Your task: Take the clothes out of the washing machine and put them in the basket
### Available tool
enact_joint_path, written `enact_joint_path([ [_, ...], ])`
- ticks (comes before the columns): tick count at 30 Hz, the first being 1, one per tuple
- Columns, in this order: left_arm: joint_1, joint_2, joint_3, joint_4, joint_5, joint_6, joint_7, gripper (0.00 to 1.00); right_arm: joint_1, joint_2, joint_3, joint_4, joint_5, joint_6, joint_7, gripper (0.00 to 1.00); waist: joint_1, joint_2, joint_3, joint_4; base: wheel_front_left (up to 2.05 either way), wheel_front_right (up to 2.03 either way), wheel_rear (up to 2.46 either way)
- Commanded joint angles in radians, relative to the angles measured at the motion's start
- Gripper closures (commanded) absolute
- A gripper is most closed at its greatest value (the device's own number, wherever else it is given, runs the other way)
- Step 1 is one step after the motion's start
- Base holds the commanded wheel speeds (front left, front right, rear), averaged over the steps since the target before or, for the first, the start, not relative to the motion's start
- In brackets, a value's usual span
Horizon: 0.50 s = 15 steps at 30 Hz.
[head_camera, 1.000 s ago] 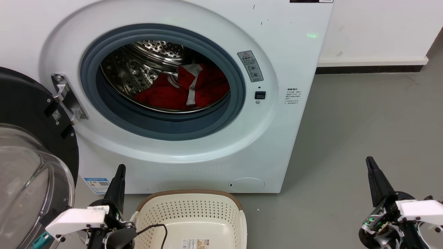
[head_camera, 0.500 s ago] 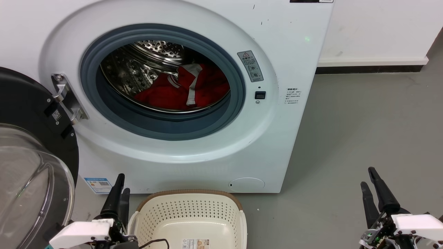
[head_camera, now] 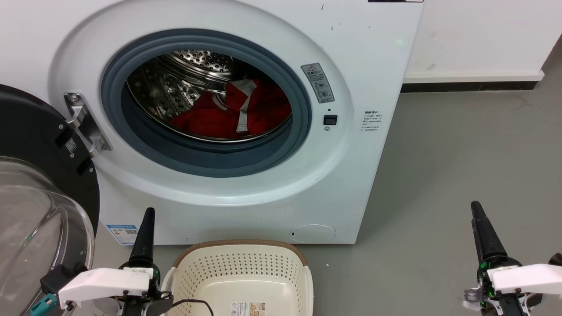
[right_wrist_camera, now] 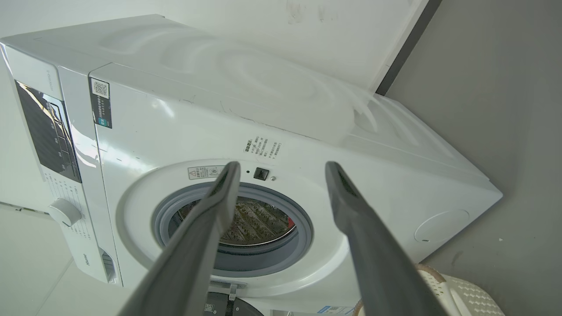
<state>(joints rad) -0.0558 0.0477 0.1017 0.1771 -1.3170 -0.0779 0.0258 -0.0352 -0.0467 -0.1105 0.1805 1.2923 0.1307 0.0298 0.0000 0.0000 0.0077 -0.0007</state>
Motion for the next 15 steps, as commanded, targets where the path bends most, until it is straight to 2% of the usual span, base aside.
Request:
enact_joint_path([
  [1,-0.007,0.002,-0.009,-0.037,0.065,0.012,-0.014,0.00,-0.002,-0.004,0.006,-0.040,-0.073,0.000,-0.016,0.00,0.0000,0.0000,0.001,0.000,0.00,0.00,0.00],
  [8,0.001,0.002,-0.038,-0.072,0.221,0.045,-0.043,0.00,0.012,-0.004,0.026,-0.089,-0.260,0.000,-0.045,0.00,0.0000,0.0000,0.003,0.001,0.00,0.00,0.00],
  [15,0.008,0.002,-0.059,-0.094,0.343,0.066,-0.066,0.00,0.026,-0.004,0.042,-0.118,-0.399,0.000,-0.068,0.00,0.0000,0.0000,0.004,0.001,0.00,0.00,0.00],
])
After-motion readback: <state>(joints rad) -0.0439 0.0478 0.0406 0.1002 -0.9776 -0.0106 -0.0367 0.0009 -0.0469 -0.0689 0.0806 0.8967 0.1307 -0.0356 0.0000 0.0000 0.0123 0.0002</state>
